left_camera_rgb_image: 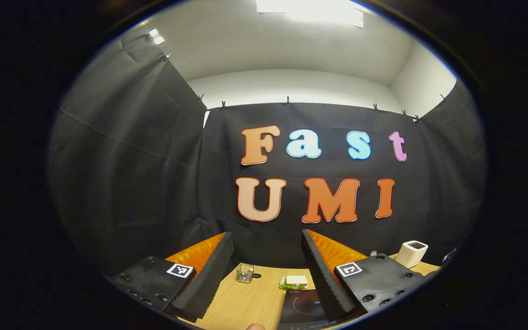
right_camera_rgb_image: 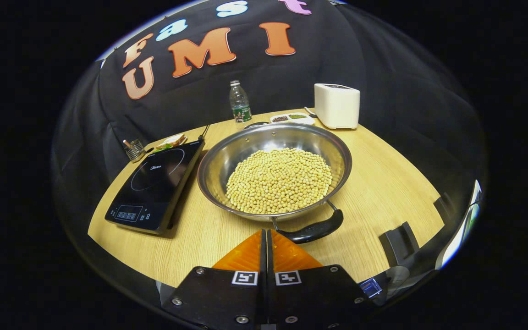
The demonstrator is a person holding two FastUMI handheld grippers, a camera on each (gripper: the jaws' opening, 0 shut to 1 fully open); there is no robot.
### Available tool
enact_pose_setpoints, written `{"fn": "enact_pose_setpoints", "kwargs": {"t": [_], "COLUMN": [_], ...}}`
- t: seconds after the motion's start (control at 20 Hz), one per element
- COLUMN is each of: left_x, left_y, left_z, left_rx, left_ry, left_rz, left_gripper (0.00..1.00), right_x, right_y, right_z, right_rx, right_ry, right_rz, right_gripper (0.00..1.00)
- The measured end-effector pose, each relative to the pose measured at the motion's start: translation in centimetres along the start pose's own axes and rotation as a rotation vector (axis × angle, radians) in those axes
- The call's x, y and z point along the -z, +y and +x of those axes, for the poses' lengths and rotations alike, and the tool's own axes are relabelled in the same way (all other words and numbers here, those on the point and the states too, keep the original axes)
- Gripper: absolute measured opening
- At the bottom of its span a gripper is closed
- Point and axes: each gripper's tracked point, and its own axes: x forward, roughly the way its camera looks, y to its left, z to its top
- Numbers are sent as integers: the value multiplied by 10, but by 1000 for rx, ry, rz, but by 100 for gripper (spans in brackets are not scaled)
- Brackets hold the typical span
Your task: First push the handle of the pot to place it horizontally, then grasp the pot with both hands and set it on the induction cooktop.
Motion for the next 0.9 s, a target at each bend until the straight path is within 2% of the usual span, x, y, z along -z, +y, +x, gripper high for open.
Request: {"fn": "enact_pose_setpoints", "kwargs": {"t": [0.5,0.9], "left_x": [2,0], "left_y": [-6,-8], "left_z": [0,2], "left_rx": [7,9], "left_ry": [8,7], "left_rz": [-5,-6], "left_gripper": [98,97], "right_x": [-7,-20], "right_y": [-43,-84], "right_z": [-2,-4], "right_rx": [78,173], "right_ry": [-12,-26], "right_rz": [40,35], "right_gripper": [0,0]}}
